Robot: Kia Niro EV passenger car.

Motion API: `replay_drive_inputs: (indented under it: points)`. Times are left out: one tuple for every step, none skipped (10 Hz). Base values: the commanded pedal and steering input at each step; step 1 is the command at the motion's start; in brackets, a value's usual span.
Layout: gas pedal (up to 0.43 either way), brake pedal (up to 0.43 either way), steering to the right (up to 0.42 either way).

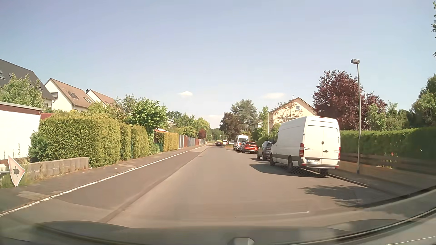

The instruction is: Follow the waypoints while adhering to traffic rules and regulations

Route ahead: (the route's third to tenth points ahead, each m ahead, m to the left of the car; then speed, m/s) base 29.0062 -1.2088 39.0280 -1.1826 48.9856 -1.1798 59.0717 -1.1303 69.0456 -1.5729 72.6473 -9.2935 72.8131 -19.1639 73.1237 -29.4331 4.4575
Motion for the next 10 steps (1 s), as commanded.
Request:
replay_drive_inputs:
  points:
    - [0.421,0.000,0.005]
    - [0.449,0.000,0.004]
    - [0.461,0.000,0.004]
    - [0.469,0.000,0.006]
    - [0.480,0.000,0.006]
    - [0.480,0.000,0.006]
    - [0.488,0.000,0.006]
    - [0.512,0.000,0.008]
    - [0.512,0.000,0.009]
    - [0.520,0.000,0.010]
